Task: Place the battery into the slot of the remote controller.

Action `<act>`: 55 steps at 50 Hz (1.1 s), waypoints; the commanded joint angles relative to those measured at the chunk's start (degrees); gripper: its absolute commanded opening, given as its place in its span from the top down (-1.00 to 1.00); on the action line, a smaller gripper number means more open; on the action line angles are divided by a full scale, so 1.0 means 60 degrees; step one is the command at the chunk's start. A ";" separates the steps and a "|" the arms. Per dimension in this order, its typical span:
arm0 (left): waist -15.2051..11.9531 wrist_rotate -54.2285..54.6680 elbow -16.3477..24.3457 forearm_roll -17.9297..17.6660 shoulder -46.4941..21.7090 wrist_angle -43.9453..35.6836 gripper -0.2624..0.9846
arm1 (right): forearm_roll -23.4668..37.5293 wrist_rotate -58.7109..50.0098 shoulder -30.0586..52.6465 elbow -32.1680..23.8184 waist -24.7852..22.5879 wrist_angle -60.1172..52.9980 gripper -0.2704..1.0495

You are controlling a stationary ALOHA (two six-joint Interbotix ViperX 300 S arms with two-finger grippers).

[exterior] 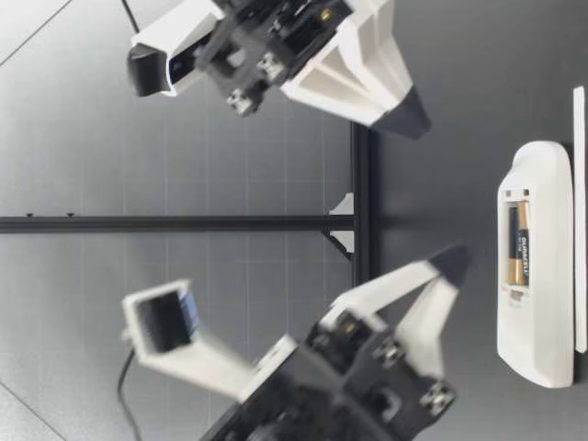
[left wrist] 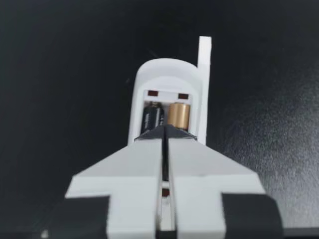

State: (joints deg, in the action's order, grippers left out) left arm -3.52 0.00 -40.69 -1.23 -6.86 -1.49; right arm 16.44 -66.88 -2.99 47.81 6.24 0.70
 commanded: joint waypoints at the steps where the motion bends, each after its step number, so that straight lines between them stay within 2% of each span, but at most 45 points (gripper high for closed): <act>1: 0.0059 -0.0015 0.0410 0.0000 -0.0088 0.0044 0.80 | 0.0176 0.0015 -0.0278 -0.0059 0.0132 0.0000 0.75; 8: 0.0073 0.0000 0.0703 0.0000 -0.0410 0.0322 0.80 | 0.0337 0.0015 -0.0293 -0.0044 0.0117 0.0000 0.75; 24: 0.0073 0.0029 0.0864 -0.0029 -0.1069 0.0381 0.80 | 0.0381 0.0029 -0.0337 0.0059 0.0117 0.0000 0.75; 34: 0.0073 0.0029 0.0806 -0.0146 -0.0820 0.0425 0.80 | 0.0557 0.0059 -0.0483 0.0029 0.0117 0.0000 0.75; 40: 0.0073 0.0029 0.0688 -0.0146 -0.0308 0.0425 0.80 | 0.1187 0.0132 -0.0630 -0.0103 0.0117 -0.0059 0.75; 55: 0.0073 0.0029 0.0073 -0.0146 0.1274 0.0322 0.80 | 0.3750 0.1348 -0.0850 -0.0483 0.0044 -0.0366 0.75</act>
State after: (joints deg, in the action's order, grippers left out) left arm -3.08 0.18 -40.17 -2.11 -3.08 1.05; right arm 35.86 -60.21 -6.68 46.58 6.50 -0.35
